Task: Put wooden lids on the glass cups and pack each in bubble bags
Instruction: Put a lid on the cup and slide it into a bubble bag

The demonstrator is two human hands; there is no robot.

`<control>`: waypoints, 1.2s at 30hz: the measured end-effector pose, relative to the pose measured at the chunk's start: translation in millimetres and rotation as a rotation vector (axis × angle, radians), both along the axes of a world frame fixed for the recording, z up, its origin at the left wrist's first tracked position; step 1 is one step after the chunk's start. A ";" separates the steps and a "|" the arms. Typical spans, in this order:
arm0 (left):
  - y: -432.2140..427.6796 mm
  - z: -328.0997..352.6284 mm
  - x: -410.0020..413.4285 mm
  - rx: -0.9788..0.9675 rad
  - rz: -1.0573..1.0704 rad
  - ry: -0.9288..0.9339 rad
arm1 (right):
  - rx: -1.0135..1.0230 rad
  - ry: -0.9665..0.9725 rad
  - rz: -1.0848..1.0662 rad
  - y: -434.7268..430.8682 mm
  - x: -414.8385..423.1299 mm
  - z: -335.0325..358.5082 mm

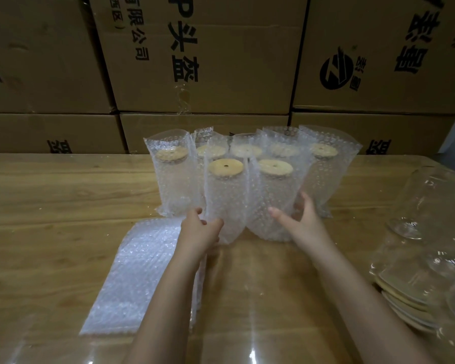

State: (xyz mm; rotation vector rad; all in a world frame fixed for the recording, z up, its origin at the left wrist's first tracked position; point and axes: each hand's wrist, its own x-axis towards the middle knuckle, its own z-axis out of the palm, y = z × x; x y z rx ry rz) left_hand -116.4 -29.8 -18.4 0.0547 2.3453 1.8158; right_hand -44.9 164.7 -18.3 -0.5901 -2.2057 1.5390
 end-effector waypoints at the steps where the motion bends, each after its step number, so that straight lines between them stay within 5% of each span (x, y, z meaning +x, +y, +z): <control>1: 2.0 -2.8 1.2 0.041 -0.020 -0.034 | -0.004 -0.042 0.032 -1.8 1.3 -6.6; 13: 7.3 -16.0 3.3 0.407 -0.020 -0.090 | 0.191 0.016 -0.101 -18.7 -14.9 -31.0; 24: 10.2 -26.3 -1.1 0.431 -0.021 -0.068 | 0.292 -0.020 -0.092 -14.7 -21.7 -33.6; 28: 12.2 -29.6 4.3 0.257 0.003 0.015 | 0.262 0.003 -0.051 -14.8 -16.1 -39.4; 33: 20.0 -33.0 29.0 -0.203 0.245 0.489 | 0.169 -0.003 0.024 -18.1 9.3 -56.1; 36: 25.4 -31.0 32.3 -0.316 0.199 0.542 | 0.217 -0.024 0.083 -20.4 18.7 -60.2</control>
